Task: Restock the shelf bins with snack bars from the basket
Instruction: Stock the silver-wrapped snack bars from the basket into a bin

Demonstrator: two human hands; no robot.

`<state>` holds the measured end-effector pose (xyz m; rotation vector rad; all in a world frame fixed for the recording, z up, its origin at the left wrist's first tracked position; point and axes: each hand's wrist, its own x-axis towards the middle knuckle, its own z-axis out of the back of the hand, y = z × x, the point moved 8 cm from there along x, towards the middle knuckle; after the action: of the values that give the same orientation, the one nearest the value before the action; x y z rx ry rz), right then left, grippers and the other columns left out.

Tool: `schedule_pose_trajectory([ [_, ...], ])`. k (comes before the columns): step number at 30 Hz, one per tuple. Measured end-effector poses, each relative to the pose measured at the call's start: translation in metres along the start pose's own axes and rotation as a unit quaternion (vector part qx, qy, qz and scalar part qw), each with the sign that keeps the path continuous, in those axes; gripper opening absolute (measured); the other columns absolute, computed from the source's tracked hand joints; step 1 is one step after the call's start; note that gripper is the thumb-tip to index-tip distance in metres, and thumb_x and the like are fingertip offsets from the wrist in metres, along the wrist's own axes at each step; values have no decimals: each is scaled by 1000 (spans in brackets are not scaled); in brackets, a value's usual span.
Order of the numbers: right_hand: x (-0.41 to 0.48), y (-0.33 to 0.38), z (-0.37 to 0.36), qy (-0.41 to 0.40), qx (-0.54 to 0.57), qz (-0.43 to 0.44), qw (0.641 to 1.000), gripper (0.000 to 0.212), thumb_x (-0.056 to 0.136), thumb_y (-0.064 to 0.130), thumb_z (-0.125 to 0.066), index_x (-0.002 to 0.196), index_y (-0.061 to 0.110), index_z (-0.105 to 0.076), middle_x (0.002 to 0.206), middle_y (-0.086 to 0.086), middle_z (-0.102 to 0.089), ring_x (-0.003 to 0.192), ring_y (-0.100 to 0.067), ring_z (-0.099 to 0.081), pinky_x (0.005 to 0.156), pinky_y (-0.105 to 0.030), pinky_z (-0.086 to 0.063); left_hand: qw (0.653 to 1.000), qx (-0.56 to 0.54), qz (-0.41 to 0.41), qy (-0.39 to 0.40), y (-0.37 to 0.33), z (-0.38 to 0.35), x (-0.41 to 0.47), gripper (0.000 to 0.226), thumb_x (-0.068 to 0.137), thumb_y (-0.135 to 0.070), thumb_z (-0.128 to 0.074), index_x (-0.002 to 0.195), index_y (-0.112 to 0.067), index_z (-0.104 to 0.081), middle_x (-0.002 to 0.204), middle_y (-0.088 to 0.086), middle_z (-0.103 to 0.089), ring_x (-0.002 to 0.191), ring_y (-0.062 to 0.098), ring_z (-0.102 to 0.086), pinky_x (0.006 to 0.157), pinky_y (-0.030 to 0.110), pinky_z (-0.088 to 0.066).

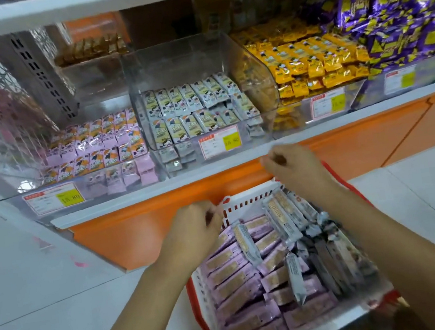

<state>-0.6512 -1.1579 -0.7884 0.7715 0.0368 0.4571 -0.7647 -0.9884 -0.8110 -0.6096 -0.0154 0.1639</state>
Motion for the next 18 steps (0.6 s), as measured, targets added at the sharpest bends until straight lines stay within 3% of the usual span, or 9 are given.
schedule_pose_trajectory([
  [2, -16, -56, -29, 48, -61, -86, 993, 25, 93, 31, -60, 83, 9, -56, 81, -8, -60, 71, -18, -51, 61, -28, -37, 997, 34, 22, 69, 18, -30, 1, 22, 92, -19, -52, 83, -7, -67, 78, 7, -69, 73, 20, -63, 69, 35, -50],
  [4, -33, -99, -52, 72, -104, -151, 980, 35, 90, 36, -62, 113, 9, -58, 117, -11, -60, 101, -26, -56, 82, -30, -43, 988, 66, 41, 136, 39, -58, -2, 22, 91, -16, -50, 84, -5, -69, 86, 9, -69, 79, 21, -63, 73, 35, -52],
  [6, -47, -127, -76, 108, -178, -166, 964, 62, 91, 39, -57, 139, 5, -38, 136, -14, -47, 123, -29, -46, 99, -34, -38, 974, 91, 71, 196, 63, -80, -7, 24, 91, -15, -50, 83, -2, -68, 88, 14, -69, 80, 24, -64, 72, 31, -50],
  [8, -56, -137, -95, 130, -252, -153, 947, 77, 93, 46, -52, 148, 4, -19, 148, -16, -33, 135, -30, -33, 111, -38, -28, 957, 114, 96, 249, 82, -96, -14, 26, 93, -19, -51, 82, -2, -66, 87, 14, -67, 82, 24, -64, 67, 26, -47],
  [11, -57, -139, -114, 130, -276, -145, 941, 79, 95, 46, -49, 151, 6, -10, 154, -15, -20, 142, -32, -21, 115, -39, -24, 937, 158, 98, 294, 92, -109, -20, 29, 97, -26, -47, 74, -10, -53, 70, 2, -50, 72, 17, -52, 57, 22, -36],
  [18, -43, -140, -127, 102, -300, -159, 935, 75, 94, 38, -54, 150, 12, -11, 146, -16, -31, 133, -31, -33, 99, -35, -45, 930, 162, 104, 313, 96, -113, -21, 40, 96, -29, -48, 59, -19, -41, 70, 2, -45, 69, 15, -47, 66, 24, -37],
])
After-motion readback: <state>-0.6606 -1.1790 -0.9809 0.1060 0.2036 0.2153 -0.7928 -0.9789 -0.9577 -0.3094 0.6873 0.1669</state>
